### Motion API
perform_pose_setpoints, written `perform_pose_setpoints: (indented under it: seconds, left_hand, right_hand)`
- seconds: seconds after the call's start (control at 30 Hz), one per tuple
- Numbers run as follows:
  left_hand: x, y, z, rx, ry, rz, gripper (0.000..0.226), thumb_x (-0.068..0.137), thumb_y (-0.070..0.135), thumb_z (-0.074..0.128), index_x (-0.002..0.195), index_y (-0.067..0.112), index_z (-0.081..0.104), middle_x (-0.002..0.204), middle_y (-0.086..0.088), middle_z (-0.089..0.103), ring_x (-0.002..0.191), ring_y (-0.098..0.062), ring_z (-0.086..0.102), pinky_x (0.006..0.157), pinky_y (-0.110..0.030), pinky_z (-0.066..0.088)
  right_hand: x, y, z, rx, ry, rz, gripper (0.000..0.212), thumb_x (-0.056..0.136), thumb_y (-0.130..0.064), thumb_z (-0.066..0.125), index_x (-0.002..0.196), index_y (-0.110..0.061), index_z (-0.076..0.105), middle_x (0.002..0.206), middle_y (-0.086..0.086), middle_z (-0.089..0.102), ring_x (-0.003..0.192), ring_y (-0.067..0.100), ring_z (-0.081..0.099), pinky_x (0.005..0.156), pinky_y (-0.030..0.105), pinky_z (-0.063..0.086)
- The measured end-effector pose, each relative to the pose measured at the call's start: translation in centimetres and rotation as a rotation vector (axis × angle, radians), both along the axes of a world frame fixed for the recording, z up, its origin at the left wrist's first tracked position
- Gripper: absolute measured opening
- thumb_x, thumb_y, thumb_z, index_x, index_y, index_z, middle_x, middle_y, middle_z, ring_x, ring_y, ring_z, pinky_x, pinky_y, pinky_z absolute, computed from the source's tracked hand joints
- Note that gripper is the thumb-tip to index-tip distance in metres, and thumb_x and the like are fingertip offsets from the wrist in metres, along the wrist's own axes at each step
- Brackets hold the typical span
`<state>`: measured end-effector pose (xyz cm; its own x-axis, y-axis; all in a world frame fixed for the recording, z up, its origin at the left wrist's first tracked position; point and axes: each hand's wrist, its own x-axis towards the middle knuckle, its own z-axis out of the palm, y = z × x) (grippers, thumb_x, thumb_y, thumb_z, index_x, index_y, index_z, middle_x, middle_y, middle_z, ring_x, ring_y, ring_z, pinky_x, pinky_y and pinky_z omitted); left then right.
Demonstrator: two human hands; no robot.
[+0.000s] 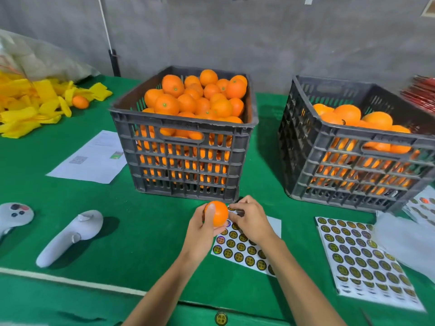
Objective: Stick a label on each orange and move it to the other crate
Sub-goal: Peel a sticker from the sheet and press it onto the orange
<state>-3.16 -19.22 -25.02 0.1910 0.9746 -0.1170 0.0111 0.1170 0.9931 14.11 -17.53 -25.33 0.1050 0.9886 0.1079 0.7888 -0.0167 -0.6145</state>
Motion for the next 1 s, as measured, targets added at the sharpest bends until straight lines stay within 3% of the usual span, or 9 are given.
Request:
perform_pose_setpoints:
  seconds: [0.2,0.27,0.43,0.63,0.83,1.0]
  left_hand:
    - [-0.2,-0.1,-0.3,-0.11,-0.098,-0.027,0.039,0.106,0.05,0.043,0.133,0.024,0.052,0.126,-0.015,0.066,0.097,-0.02,0.077,0.076,-0.016,0.056]
    - [-0.2,-0.1,-0.2,-0.117,-0.115,-0.022,0.036,0.106,0.05,0.043,0.13,0.024,0.052,0.124,-0.016,0.067,0.095,-0.02,0.077,0.073,-0.014,0.056]
    - [-0.1,-0.1,-0.4,-0.106,-0.133,-0.002,0.035,0.107,0.047,0.043,0.129,0.022,0.053,0.122,-0.016,0.068,0.094,-0.02,0.077,0.073,-0.015,0.057]
    - [-0.1,-0.3,-0.2,-0.117,-0.124,-0.014,0.04,0.107,0.049,0.042,0.134,0.021,0.05,0.122,-0.016,0.069,0.094,-0.019,0.078,0.071,-0.013,0.055]
    - [-0.2,-0.5,0.3,-0.143,-0.12,-0.016,0.035,0.106,0.05,0.042,0.13,0.026,0.052,0.122,-0.016,0.07,0.096,-0.019,0.077,0.079,-0.018,0.054]
    - [-0.2,-0.6,0.6,-0.177,-0.101,-0.003,0.036,0.104,0.053,0.043,0.129,0.028,0.053,0.119,-0.013,0.072,0.095,-0.019,0.077,0.084,-0.024,0.05]
  right_hand:
    - [0.1,0.3,-0.2,0.057,0.001,-0.057,0.016,0.097,-0.026,0.068,0.105,-0.018,0.08,0.094,-0.003,0.057,0.088,0.013,0.055,0.08,0.029,0.046]
    - [0.3,0.3,-0.4,0.056,-0.014,-0.048,0.019,0.098,-0.028,0.067,0.108,-0.017,0.079,0.095,-0.004,0.056,0.087,0.012,0.055,0.08,0.028,0.044]
    - [1.1,0.0,-0.7,0.015,-0.041,0.035,0.054,0.09,-0.046,0.072,0.132,-0.013,0.067,0.099,-0.008,0.047,0.089,0.01,0.051,0.083,0.026,0.043]
    - [1.4,-0.4,-1.1,0.083,-0.067,0.103,0.037,0.094,-0.039,0.07,0.122,-0.014,0.075,0.096,-0.005,0.052,0.084,0.013,0.052,0.078,0.032,0.049]
    - [1.2,-0.5,-1.5,0.087,0.159,-0.019,0.012,0.094,-0.03,0.073,0.099,-0.023,0.082,0.088,-0.007,0.059,0.08,0.007,0.055,0.073,0.023,0.046]
    - [1.4,-0.5,-0.6,0.143,0.516,-0.232,0.008,0.093,-0.031,0.074,0.089,-0.029,0.081,0.091,-0.007,0.07,0.083,0.005,0.064,0.078,0.023,0.049]
